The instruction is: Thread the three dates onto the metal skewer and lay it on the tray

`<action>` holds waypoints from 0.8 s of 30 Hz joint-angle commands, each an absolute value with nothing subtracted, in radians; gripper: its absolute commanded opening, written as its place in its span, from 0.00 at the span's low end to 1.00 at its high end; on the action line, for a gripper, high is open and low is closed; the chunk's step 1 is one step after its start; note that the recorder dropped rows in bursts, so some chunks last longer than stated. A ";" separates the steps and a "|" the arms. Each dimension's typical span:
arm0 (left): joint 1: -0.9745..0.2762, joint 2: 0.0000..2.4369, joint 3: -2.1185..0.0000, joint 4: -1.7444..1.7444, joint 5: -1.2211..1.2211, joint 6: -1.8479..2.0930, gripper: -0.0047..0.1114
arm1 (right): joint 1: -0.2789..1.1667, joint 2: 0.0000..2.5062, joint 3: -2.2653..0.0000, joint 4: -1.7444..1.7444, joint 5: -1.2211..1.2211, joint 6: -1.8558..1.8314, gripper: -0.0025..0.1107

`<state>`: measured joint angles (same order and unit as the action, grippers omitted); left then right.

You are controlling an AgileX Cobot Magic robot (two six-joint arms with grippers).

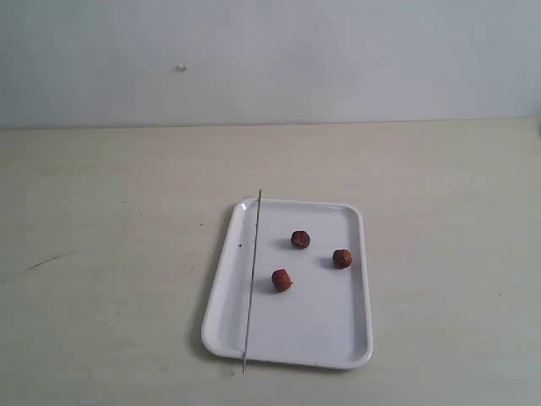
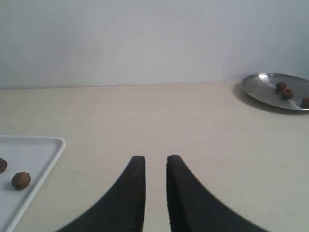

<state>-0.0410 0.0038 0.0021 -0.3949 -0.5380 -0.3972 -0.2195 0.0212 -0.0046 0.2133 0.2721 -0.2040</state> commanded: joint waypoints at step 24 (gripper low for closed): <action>-0.408 1.574 -1.051 -0.137 0.649 -0.018 0.04 | -0.209 0.016 0.000 0.210 0.267 -0.204 0.17</action>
<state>-0.3218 1.5170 -1.0093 -0.1206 0.6163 -0.0390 -0.2104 0.0212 -0.0046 0.2133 0.2721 -0.2040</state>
